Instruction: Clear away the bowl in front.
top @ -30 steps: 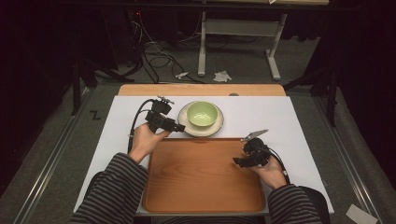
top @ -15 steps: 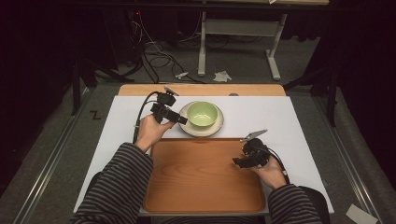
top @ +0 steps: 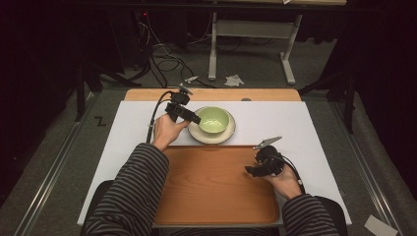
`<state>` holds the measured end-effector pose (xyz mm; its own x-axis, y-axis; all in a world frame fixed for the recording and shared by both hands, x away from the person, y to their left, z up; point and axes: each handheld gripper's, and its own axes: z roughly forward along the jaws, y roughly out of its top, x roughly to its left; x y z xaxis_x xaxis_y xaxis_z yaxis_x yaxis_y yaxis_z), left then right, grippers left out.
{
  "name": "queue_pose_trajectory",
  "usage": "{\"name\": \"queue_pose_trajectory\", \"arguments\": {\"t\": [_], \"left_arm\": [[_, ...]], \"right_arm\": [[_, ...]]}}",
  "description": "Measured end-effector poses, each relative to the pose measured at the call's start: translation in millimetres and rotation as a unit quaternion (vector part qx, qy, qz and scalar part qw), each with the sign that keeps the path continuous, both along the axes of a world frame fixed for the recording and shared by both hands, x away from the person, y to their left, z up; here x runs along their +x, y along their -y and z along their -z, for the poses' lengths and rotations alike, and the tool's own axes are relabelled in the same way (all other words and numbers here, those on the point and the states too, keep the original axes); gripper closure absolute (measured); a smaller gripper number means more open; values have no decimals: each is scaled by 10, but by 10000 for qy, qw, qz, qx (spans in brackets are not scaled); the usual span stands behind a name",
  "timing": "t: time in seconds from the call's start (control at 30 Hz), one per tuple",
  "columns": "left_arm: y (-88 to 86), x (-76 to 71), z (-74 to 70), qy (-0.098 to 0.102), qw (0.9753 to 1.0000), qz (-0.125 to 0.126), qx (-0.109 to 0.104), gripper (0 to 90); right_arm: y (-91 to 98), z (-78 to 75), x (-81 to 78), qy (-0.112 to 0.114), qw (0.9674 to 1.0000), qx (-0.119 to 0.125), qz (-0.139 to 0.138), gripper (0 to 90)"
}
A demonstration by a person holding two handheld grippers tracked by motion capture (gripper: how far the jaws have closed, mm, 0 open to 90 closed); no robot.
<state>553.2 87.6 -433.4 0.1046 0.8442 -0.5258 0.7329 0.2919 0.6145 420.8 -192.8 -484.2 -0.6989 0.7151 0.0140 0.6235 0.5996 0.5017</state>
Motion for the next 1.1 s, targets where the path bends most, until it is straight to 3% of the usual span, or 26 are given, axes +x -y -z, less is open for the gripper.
{"name": "queue_pose_trajectory", "arguments": {"t": [0.37,0.47,0.6,0.77,1.1], "left_arm": [[144,184,46,-87,9990,14,438,449],[192,253,94,-165,9978,-117,626,473],[269,305,154,-217,9962,-114,831,502],[336,341,240,-329,9948,-70,957,529],[317,405,323,-544,9947,-191,854,595]], "right_arm": [[-9,2,-3,-17,10000,-37,-33,416],[-13,9,-3,-23,10000,-16,-53,416],[-19,10,-8,-25,10000,-13,-70,416],[-11,4,-7,-10,10000,-34,-85,416],[-23,9,-14,-31,9999,-19,-97,415]]}}
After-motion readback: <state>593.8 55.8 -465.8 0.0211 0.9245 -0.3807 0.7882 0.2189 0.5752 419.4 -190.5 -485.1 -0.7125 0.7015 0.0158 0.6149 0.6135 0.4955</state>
